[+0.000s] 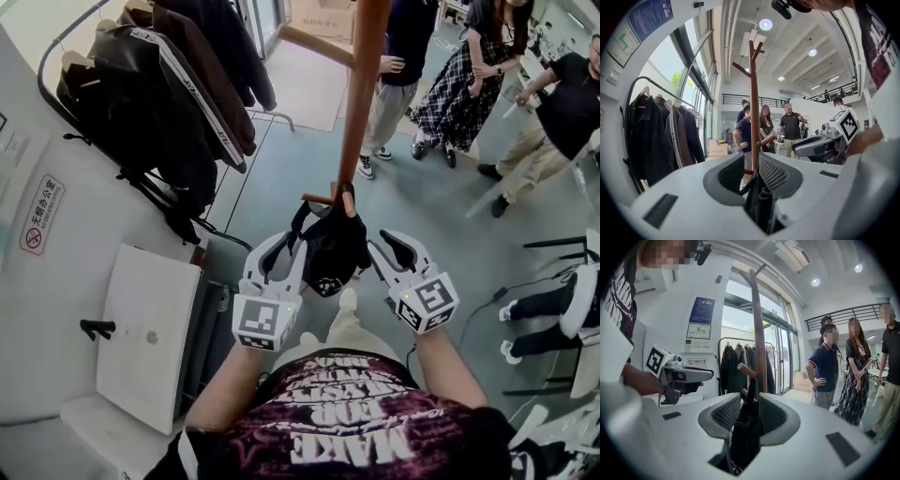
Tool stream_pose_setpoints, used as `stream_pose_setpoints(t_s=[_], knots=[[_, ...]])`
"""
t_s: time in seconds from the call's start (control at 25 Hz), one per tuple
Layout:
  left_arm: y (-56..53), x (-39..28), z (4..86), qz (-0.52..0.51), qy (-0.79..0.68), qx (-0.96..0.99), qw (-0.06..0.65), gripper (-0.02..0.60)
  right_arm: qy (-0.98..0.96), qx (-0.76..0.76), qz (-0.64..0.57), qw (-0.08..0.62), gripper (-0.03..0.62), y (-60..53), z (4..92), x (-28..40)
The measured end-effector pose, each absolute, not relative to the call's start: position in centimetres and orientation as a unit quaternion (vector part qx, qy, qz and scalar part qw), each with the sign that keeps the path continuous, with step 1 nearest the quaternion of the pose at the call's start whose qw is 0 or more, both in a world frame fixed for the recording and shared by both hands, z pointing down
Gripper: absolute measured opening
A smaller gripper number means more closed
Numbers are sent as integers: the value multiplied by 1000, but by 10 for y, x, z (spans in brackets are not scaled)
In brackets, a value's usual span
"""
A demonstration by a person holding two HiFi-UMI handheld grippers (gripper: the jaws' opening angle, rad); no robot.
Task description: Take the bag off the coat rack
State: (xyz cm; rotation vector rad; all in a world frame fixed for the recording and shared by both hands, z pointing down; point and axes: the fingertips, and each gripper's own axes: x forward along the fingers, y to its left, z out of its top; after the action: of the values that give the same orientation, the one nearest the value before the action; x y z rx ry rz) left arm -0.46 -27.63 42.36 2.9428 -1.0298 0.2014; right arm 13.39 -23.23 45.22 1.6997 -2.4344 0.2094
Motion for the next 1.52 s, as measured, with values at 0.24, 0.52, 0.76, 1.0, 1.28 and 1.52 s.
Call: stream_pose_setpoints(t_s=[0.24,0.52,0.76,1.0,1.28,1.52], knots=[[-289,17,442,84,-324,942,16,86,-821,556,84,100,130,-252,470,145],[-300,44,463,103,-315,943,24,86,-829,539,97,115,130,-270,488,151],[-314,61,482,116,-316,941,32,86,-836,526,105,119,130,-285,503,152],[-325,82,498,130,-309,942,31,86,-844,509,116,121,129,-300,519,148],[-332,98,511,137,-307,941,26,84,-853,492,123,124,119,-313,531,140],[-336,99,514,140,-316,938,23,49,-855,489,111,135,71,-320,533,131]])
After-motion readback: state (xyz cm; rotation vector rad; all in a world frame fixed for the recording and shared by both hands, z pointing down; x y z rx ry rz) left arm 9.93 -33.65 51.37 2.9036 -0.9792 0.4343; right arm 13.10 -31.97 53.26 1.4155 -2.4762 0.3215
